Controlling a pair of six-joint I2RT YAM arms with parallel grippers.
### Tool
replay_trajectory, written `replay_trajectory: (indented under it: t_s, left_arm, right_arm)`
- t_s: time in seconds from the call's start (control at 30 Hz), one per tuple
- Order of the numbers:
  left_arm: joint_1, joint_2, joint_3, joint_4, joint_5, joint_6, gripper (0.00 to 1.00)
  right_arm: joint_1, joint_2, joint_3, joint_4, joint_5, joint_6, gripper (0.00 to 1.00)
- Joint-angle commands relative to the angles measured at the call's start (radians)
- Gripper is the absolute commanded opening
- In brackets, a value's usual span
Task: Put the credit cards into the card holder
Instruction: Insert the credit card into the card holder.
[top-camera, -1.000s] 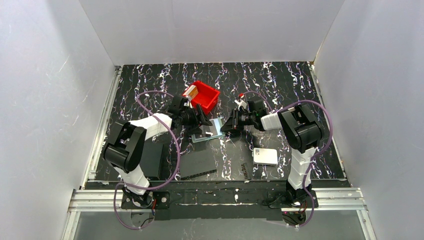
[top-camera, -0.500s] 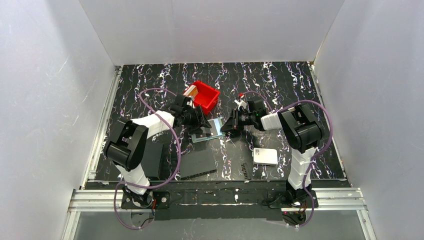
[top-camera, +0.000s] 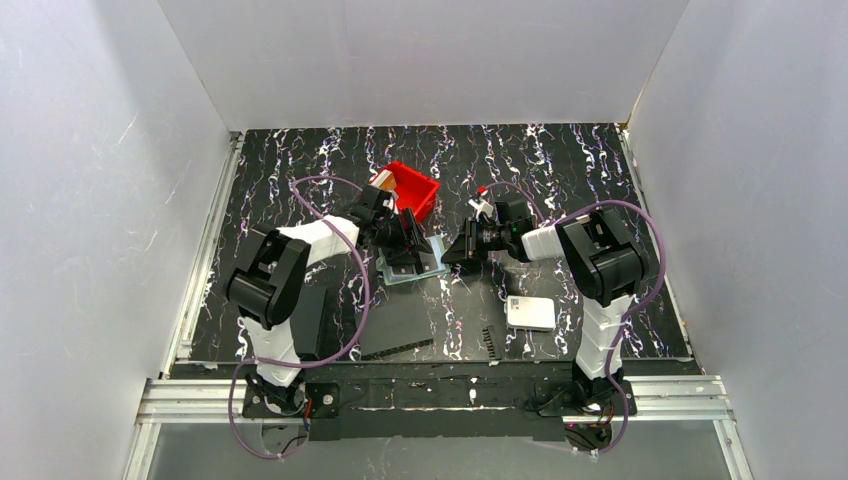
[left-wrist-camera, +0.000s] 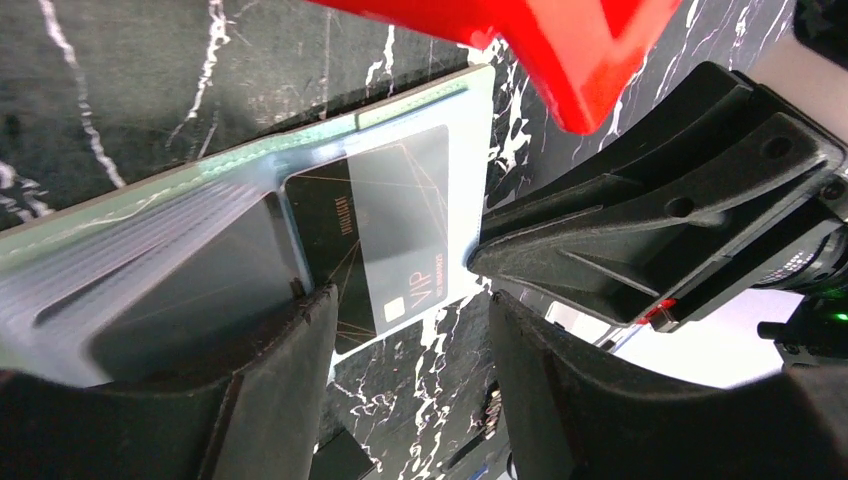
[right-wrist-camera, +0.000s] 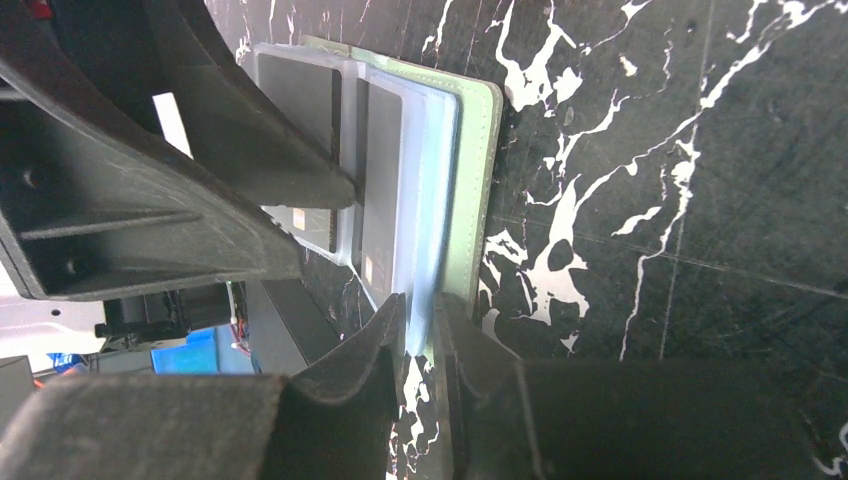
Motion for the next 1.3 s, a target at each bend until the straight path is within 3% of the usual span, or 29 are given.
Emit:
replay_trajectory:
  t_s: [0.0, 0.3, 0.53, 0.83, 1.27]
  left_arm:
    - [-0.006, 0.053, 0.012, -0.049, -0.003, 0.018, 0.58]
    - [-0.01, 0.068, 0.022, 0.024, 0.062, 0.023, 0.6]
    - [-0.023, -0.039, 0.005, -0.071, -0.1, 0.107, 0.65]
    - [-0.036, -0.004, 0.024, -0.112, -0.126, 0.085, 0.67]
    - [-0.038, 0.074, 0.069, -0.027, -0.029, 0.079, 0.67]
  right_arm:
    - [0.001, -0.024, 0.005, -0.057, 0.017, -0.031, 0.25]
    - [0.001, -0.031, 0.018, -0.073, 0.018, -0.038, 0.26]
    - [0.001, -0.023, 0.019, -0.076, 0.018, -0.039, 0.26]
    - [0.001, -0.021, 0.018, -0.072, 0.016, -0.038, 0.26]
    - [0.007, -0.033, 0.011, -0.061, 0.017, -0.023, 0.26]
